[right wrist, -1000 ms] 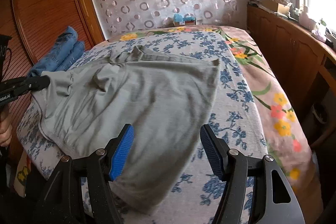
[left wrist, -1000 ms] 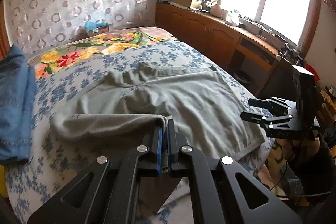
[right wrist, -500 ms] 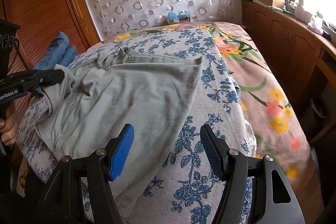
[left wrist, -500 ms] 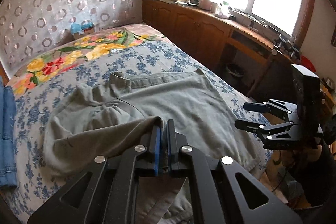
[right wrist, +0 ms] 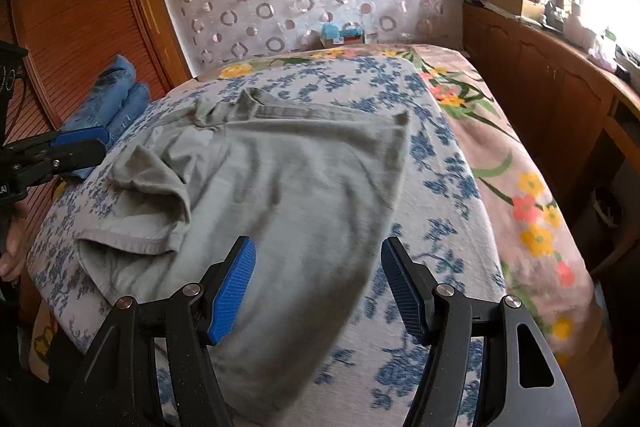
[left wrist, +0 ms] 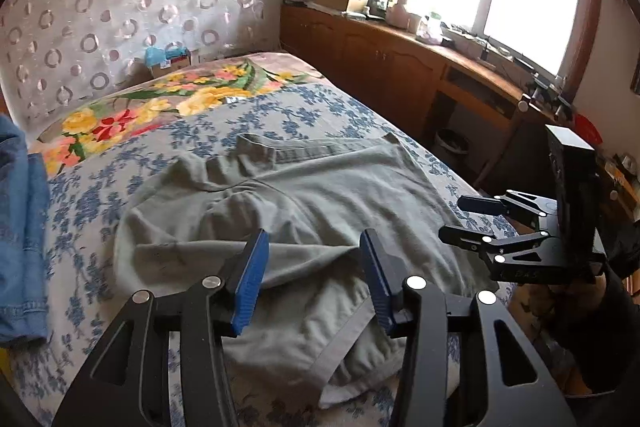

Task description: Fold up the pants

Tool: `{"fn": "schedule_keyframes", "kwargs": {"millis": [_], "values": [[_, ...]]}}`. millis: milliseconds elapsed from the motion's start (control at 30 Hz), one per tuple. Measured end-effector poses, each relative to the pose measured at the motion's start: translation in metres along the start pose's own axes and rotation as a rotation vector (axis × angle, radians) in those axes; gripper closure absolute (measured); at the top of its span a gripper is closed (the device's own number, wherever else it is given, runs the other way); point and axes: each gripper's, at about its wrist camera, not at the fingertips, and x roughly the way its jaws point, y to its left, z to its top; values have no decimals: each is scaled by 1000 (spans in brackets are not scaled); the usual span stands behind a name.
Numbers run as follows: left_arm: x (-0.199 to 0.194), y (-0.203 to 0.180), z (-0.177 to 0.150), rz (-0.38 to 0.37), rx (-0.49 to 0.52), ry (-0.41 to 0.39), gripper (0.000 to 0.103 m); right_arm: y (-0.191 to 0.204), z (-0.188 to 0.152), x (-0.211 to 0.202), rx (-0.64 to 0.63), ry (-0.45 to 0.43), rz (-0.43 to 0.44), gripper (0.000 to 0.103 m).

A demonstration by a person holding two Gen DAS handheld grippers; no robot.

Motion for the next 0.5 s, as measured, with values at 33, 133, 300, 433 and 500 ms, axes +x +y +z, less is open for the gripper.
{"fn": "schedule_keyframes", "kwargs": {"millis": [33,133,300,433,500], "values": [[-4,4,-3,2,-6,-7,45,3,1,1,-5,-3,-2,36],[-11,15,-11,7,-26,-18,25,12,4,4,-7,-17,6,36],[-16,42,-30,56,-79,-17,25,28,6,11,-23,-23,30,36],[-16,58,-44,91,-108,-5,25,43,8,20,-56,-12,70,48],[-17,65,-52,93,-122,0,25,52,9,27,-76,2,85,56]]}}
